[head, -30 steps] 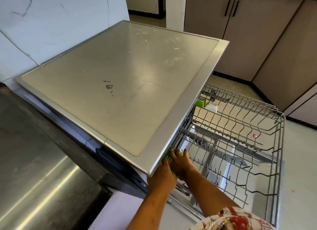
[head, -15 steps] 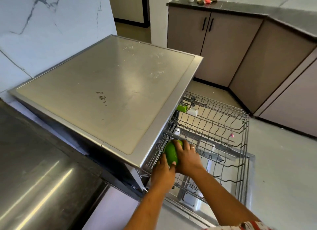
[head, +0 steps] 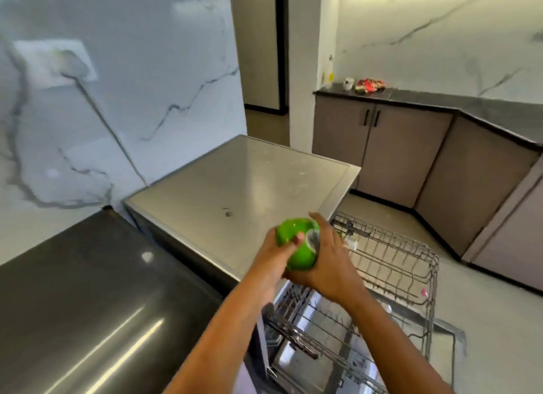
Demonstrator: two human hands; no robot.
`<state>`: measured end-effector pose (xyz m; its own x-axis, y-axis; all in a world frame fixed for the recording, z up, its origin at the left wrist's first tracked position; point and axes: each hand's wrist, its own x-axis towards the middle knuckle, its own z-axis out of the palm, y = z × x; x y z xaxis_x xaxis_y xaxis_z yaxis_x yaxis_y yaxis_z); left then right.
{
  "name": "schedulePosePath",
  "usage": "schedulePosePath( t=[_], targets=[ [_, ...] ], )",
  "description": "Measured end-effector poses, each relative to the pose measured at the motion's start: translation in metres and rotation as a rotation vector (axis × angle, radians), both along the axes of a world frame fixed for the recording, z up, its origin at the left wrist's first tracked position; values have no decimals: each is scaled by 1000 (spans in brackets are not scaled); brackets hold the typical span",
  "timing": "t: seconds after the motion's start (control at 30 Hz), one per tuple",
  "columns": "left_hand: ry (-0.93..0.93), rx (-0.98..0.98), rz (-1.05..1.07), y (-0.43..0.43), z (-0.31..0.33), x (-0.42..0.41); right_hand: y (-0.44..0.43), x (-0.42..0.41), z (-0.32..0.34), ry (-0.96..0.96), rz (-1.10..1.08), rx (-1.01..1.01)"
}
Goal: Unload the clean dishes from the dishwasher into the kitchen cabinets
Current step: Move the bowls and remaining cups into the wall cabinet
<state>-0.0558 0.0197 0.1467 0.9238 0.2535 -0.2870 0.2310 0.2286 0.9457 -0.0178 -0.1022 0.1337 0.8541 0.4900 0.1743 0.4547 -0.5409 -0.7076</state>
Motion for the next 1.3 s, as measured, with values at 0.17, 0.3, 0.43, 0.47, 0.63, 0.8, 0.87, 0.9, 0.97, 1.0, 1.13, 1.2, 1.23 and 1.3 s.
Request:
schedulePosePath(
  t=[0.17,0.3,0.43,0.47,0.63,0.8,0.87,0.9,0.97,1.0,1.13,1.2,1.23,1.3],
  targets=[
    [-218,-296,216,50,83,-17,49,7,82,-165,171,228],
    [-391,-279,386,81,138,-40,85,7,140,-239,347,403],
    [-580,-280,531,105,189,-70,125,2,187,-299,541,550],
    [-625,-250,574,114,202,-78,138,-3,201,-320,589,587],
    [-782,-124,723,150,273,-114,197,-26,267,-450,765,704],
    [-855,95,855,187,345,-153,256,-59,341,-617,854,808],
    [-847,290,918,203,375,-170,282,-75,369,-698,842,857],
    [-834,388,941,210,389,-177,294,-80,381,-729,824,882],
    [-768,605,976,229,416,-197,319,-92,407,-769,786,920],
    [-721,722,989,241,426,-206,330,-95,420,-785,767,927],
    [-541,1082,1072,300,460,-239,375,-106,475,-799,661,904],
    [-452,1151,1098,322,469,-243,395,-104,497,-784,610,873],
    [-416,1189,1110,332,473,-243,407,-102,507,-779,592,851],
    [-343,1278,1120,349,483,-238,432,-96,526,-771,570,782]
  ],
)
